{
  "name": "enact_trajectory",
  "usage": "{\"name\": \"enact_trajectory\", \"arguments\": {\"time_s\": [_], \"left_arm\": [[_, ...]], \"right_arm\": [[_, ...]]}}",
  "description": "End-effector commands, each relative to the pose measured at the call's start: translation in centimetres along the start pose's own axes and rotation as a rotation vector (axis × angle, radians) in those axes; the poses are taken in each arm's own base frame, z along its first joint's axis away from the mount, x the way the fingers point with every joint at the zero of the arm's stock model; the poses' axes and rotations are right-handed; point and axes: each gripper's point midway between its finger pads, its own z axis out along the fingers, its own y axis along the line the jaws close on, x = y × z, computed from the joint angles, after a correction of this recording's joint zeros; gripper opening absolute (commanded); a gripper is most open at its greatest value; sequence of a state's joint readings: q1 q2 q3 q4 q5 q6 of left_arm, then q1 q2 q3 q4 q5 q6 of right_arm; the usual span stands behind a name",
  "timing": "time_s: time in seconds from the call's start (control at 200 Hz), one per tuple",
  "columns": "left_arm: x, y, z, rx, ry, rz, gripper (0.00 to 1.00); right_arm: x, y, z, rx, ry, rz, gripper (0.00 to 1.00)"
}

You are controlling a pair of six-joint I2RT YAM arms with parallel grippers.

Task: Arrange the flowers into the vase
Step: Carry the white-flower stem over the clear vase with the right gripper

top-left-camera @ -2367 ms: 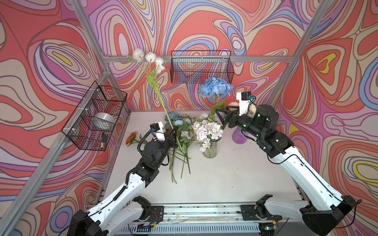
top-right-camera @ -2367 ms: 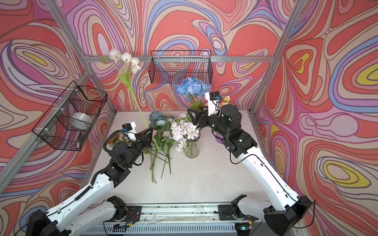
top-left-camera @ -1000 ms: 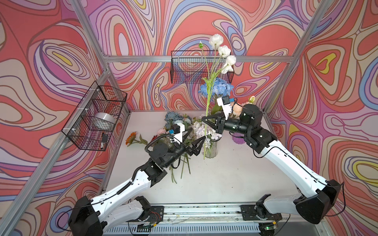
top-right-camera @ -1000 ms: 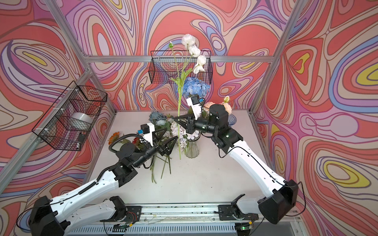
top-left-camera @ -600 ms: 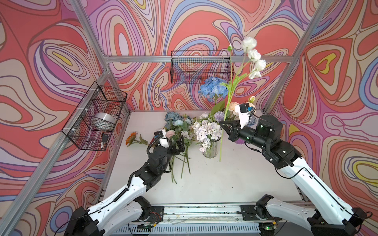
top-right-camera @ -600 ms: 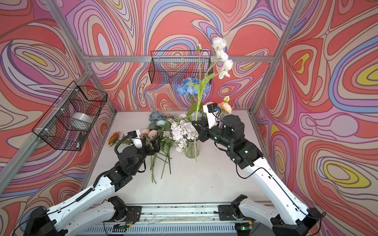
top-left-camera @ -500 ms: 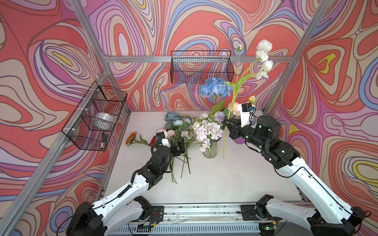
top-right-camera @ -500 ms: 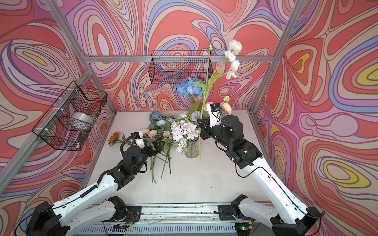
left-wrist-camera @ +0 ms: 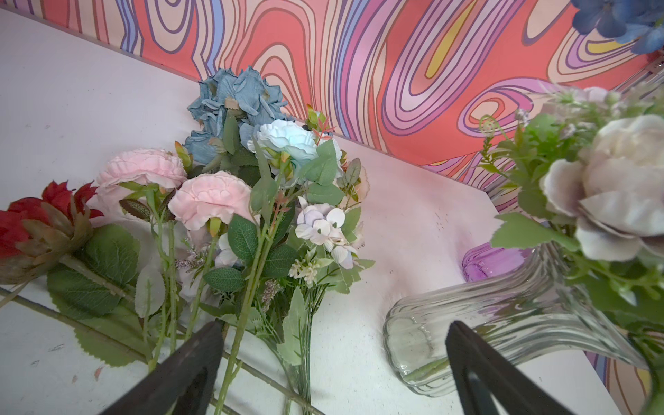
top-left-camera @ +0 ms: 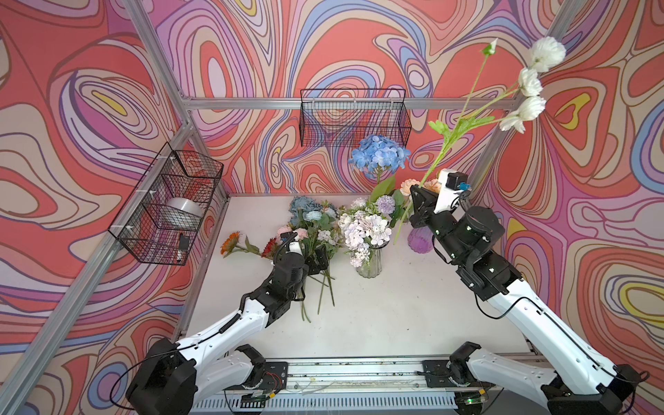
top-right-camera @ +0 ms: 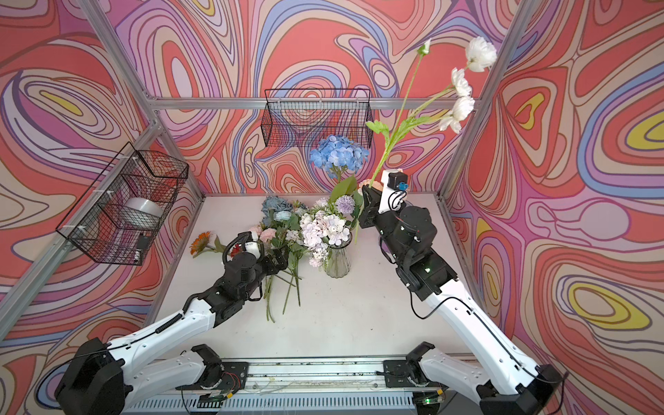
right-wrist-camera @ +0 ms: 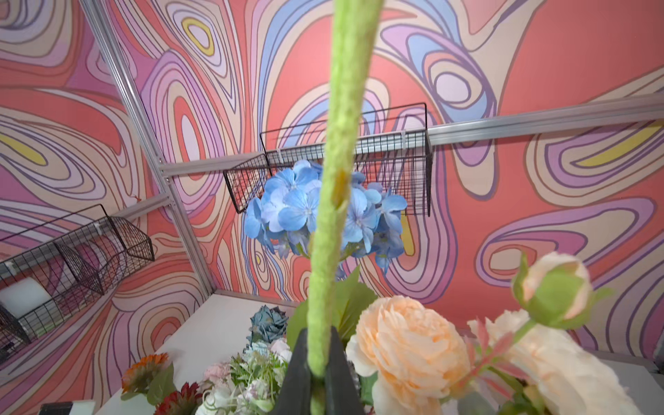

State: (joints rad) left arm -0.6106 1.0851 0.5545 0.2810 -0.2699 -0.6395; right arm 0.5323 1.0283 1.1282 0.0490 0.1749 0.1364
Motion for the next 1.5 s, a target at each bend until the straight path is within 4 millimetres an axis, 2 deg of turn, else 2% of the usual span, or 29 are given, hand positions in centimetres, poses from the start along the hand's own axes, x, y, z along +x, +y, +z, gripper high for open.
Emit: {"name": "enact_trajectory", "arguments": {"time_s": [0.0,0.09,0.316,0.401,0.461,0.686,0.836,0.906,0.962,1.217,1.387,1.492], "left_arm": [[-0.9,-0.4,0.2,0.015,-0.021,-0.029,1.0],[-0.9,-0.4,0.3,0.016,-0.018,-0.031,1.0],[-1.0,-0.8,0.6,0.035,-0.018,-0.05,1.0],[-1.0,-0.8,0.6,0.038,-0.016,-0.05,1.0],[-1.0,-0.8,0.5,0.039,-0.017,-0.051,1.0],[-1.2,-0.8,0.5,0.038,-0.022,-0.055,1.0],[-1.3,-0.8,0.4,0.038,-0.024,-0.055,1.0],[-1.3,-0.7,0.3,0.034,-0.024,-0.057,1.0],[-1.3,-0.6,0.3,0.033,-0.025,-0.058,1.0],[-1.3,-0.1,0.0,0.021,-0.029,-0.061,1.0],[-1.1,0.2,0.0,0.017,-0.033,-0.067,1.0],[-1.2,0.2,0.0,0.019,-0.034,-0.068,1.0]], "right_arm": [[-1.1,0.1,-0.6,-0.021,-0.097,0.034,0.0],[-0.1,0.0,-0.9,-0.031,-0.117,0.08,0.0],[5.4,0.0,-0.2,-0.067,-0.05,0.158,0.0],[6.3,-0.1,0.0,-0.062,-0.016,0.154,0.0],[6.2,0.1,0.0,-0.063,0.011,0.133,0.0],[1.8,0.8,-0.7,-0.071,-0.002,0.063,0.0],[-1.0,1.5,-1.3,-0.105,-0.072,0.058,0.0],[-1.6,1.7,-1.4,-0.121,-0.109,0.055,0.0],[-1.4,1.7,-1.2,-0.121,-0.122,0.057,0.0],[3.6,0.9,0.4,-0.093,-0.041,0.063,0.0],[7.9,-0.7,0.3,-0.03,0.009,0.092,0.0],[10.8,-0.9,0.5,-0.028,0.073,0.128,0.0]]}}
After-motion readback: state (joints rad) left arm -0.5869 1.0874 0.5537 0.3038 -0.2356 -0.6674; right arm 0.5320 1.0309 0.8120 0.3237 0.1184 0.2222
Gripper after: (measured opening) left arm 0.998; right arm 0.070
